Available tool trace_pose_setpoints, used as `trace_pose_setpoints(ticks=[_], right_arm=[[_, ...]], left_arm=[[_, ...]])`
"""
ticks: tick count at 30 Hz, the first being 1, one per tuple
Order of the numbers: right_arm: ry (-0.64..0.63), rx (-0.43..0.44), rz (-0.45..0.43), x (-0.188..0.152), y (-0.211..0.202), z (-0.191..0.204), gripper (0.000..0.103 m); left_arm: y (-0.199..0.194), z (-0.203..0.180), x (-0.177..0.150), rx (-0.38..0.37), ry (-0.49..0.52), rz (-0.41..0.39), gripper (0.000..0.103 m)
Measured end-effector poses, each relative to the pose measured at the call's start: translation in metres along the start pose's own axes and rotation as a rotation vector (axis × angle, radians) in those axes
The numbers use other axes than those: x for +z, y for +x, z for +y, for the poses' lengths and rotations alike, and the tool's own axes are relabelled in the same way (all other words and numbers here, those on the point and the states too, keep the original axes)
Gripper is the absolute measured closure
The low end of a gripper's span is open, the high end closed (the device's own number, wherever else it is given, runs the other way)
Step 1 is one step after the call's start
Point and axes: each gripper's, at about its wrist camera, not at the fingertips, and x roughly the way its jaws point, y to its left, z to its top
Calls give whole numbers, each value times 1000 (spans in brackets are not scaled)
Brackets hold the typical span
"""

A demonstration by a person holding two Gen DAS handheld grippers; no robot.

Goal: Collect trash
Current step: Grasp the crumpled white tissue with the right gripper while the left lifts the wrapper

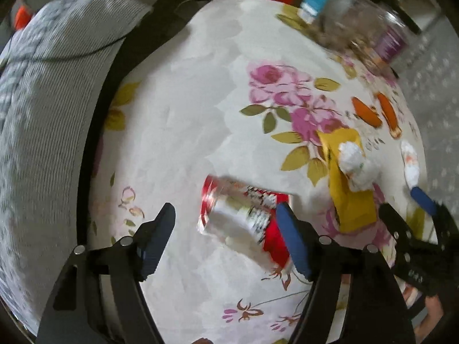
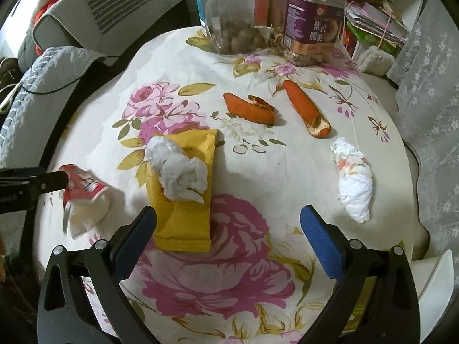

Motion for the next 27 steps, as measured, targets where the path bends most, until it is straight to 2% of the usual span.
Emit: trace_pose_setpoints(ticks=[3,5,6,8,11,13,14,15,18,24,27], right_arm=[[-14,5,-5,0,-2,3,7],[-17,5,-9,0,-5,4,7],[-15,7,-11,0,-5,3,7],[-1,14,-11,0,-6,0,7],[13,35,0,0,-3,-2,7],[13,52,11,-1,1,-1,7],[10,62,20,-2,4,0,7],[4,70,30,-2,7,2,7],[-14,71,45,-2,13,7,7],[-40,74,7,10,22,17,7],[-90,55,-31,18,26,28,9]], left_arm=[[3,5,-1,26,-70,-7,32],[3,10,-2,16,-128,-10,29],[4,13,-3,-3,-170,-1,24],[13,18,-6,-47,-253,30,22],[33,21,-8,-123,-350,103,22],[43,19,-8,-152,-362,130,27],[45,15,-7,-148,-345,129,40],[45,11,-5,-137,-313,117,47],[29,-6,-2,-105,-192,36,57],[-4,-26,2,-5,-34,-121,59],[-16,-25,3,28,8,-173,59]])
